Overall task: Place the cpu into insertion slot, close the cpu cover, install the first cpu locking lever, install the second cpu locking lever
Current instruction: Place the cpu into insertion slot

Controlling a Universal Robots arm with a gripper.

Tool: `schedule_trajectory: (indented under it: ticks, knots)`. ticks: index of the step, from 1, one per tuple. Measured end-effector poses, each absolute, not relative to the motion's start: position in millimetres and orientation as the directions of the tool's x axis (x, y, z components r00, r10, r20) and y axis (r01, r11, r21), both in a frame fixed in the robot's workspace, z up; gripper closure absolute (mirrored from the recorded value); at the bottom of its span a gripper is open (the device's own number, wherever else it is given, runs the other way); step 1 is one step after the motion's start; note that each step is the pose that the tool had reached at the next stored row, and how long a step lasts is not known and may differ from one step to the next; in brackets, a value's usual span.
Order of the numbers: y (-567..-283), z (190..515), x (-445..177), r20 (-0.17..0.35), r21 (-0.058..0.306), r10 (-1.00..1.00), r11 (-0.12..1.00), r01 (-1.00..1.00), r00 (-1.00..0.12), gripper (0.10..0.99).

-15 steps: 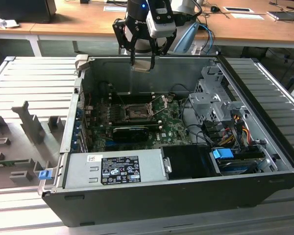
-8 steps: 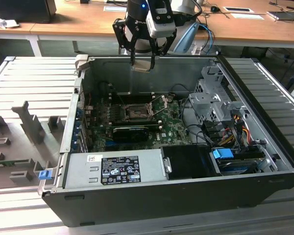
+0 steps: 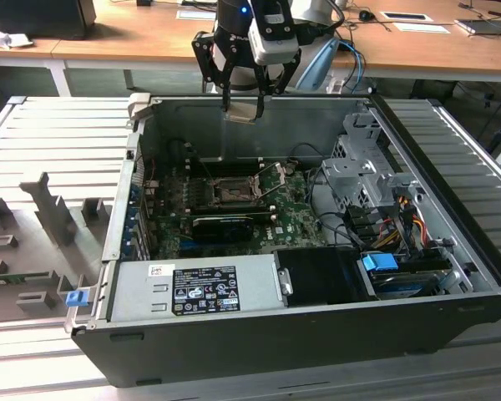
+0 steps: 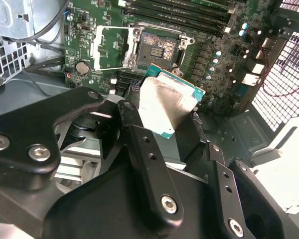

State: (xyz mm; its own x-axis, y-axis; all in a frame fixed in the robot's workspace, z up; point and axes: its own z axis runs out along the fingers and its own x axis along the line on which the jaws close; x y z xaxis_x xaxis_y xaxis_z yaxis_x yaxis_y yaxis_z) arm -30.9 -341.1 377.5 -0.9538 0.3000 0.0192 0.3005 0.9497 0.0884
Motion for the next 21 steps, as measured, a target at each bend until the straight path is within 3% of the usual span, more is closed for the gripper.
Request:
schedule_trajectory:
  ticks: [21]
  knots:
    - [-341.1,377.4,-31.1,0.019,0.088,0.323,0.942,0.324,-0.946,0.557]
